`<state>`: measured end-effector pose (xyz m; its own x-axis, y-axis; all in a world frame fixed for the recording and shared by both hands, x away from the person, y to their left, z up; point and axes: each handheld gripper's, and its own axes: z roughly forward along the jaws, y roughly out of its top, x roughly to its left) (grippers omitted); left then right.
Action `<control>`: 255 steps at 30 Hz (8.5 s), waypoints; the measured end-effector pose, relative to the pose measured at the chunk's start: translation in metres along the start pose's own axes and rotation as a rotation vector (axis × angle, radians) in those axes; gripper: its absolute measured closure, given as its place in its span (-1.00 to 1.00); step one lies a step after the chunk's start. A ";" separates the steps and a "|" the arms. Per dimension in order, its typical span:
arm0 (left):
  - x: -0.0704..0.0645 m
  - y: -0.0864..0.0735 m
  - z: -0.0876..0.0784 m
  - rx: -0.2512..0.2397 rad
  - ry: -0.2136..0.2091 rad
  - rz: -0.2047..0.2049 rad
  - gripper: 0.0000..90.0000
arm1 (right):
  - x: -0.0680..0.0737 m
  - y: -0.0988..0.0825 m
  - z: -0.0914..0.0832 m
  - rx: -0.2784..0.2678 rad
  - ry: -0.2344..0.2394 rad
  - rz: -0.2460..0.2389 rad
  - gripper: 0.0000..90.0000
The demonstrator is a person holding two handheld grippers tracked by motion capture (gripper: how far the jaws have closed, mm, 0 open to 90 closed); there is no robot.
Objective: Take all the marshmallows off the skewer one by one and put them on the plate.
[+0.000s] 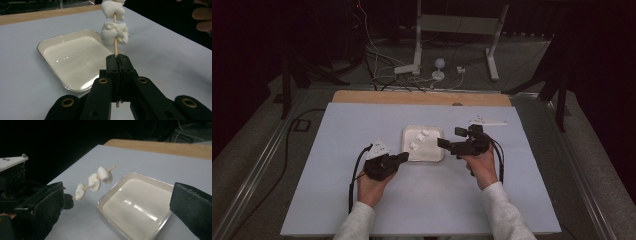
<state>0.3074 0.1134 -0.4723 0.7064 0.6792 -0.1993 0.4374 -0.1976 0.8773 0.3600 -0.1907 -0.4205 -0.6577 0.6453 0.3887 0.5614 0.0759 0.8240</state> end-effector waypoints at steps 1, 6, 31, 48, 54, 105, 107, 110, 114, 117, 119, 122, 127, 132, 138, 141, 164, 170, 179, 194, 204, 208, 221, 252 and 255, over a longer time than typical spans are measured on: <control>-0.001 0.000 0.000 -0.005 -0.003 0.004 1.00 | 0.000 0.001 0.002 0.009 0.006 0.006 -0.87; -0.003 0.000 0.001 -0.018 -0.024 0.021 1.00 | 0.001 0.005 0.010 0.044 0.063 0.036 -0.24; -0.009 0.000 0.002 -0.061 -0.081 0.026 1.00 | -0.004 0.004 0.030 0.048 0.114 0.180 0.12; -0.006 -0.002 0.003 -0.068 -0.109 0.037 1.00 | -0.003 0.006 0.029 0.013 0.239 0.303 0.68; -0.005 -0.003 0.003 -0.063 -0.121 0.048 1.00 | -0.005 0.010 0.023 -0.007 0.212 0.295 0.71; 0.012 -0.006 -0.007 -0.043 -0.029 0.005 1.00 | -0.016 0.009 0.025 -0.019 0.014 0.171 0.75; 0.012 -0.006 -0.007 -0.042 -0.029 0.002 1.00 | -0.015 0.008 0.029 -0.009 0.006 0.166 0.75; 0.012 -0.006 -0.006 -0.042 -0.029 0.000 1.00 | -0.016 0.004 0.038 0.028 -0.013 0.151 0.74; 0.012 -0.006 -0.006 -0.039 -0.029 -0.001 1.00 | -0.020 -0.003 0.054 0.082 -0.026 0.158 0.66; 0.013 -0.006 -0.006 -0.039 -0.025 -0.007 1.00 | -0.022 -0.006 0.060 0.095 -0.042 0.162 0.55; 0.014 -0.007 -0.007 -0.038 -0.024 -0.009 1.00 | -0.024 -0.008 0.064 0.107 -0.054 0.173 0.38; 0.014 -0.007 -0.007 -0.039 -0.021 -0.013 1.00 | -0.026 -0.010 0.069 0.129 -0.065 0.178 0.11; 0.015 -0.007 -0.007 -0.037 -0.017 -0.017 1.00 | -0.025 -0.011 0.069 0.128 -0.054 0.164 -0.24; 0.015 -0.007 -0.006 -0.035 -0.015 -0.019 1.00 | -0.022 -0.009 0.066 0.118 -0.030 0.156 -0.41; 0.016 -0.007 -0.006 -0.035 -0.013 -0.022 1.00 | -0.017 -0.008 0.062 0.114 0.011 0.148 -0.53; 0.016 -0.007 -0.006 -0.036 -0.012 -0.023 1.00 | -0.014 -0.007 0.061 0.103 0.033 0.152 -0.54; 0.012 -0.006 -0.005 -0.049 -0.032 -0.020 1.00 | 0.010 0.000 0.062 0.090 0.155 0.157 -0.56; 0.011 -0.006 -0.004 -0.057 -0.049 -0.020 1.00 | 0.011 -0.001 0.065 0.093 0.190 0.183 -0.16; 0.008 -0.006 -0.003 -0.065 -0.075 -0.010 1.00 | 0.013 -0.002 0.068 0.097 0.259 0.216 0.48; 0.009 -0.006 -0.005 -0.086 -0.089 0.016 1.00 | 0.017 0.003 0.061 0.046 0.263 0.198 0.74; 0.009 -0.007 -0.006 -0.090 -0.082 0.042 1.00 | 0.021 0.006 0.056 0.018 0.243 0.181 0.75; 0.009 -0.008 -0.006 -0.087 -0.080 0.047 1.00 | 0.020 0.007 0.054 0.005 0.243 0.189 0.75; 0.010 -0.011 -0.005 -0.062 -0.058 0.081 1.00 | 0.014 0.015 0.041 -0.055 0.223 0.206 0.76; 0.018 -0.010 -0.010 -0.066 -0.031 0.004 1.00 | -0.008 0.019 0.023 -0.067 0.102 0.136 0.75; 0.017 -0.010 -0.009 -0.065 -0.036 0.001 1.00 | -0.008 0.016 0.028 -0.045 0.080 0.125 0.74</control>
<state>0.3103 0.1336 -0.4802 0.7271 0.6527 -0.2130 0.4005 -0.1512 0.9038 0.3883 -0.1739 -0.4221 -0.6231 0.5844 0.5199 0.6195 -0.0370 0.7841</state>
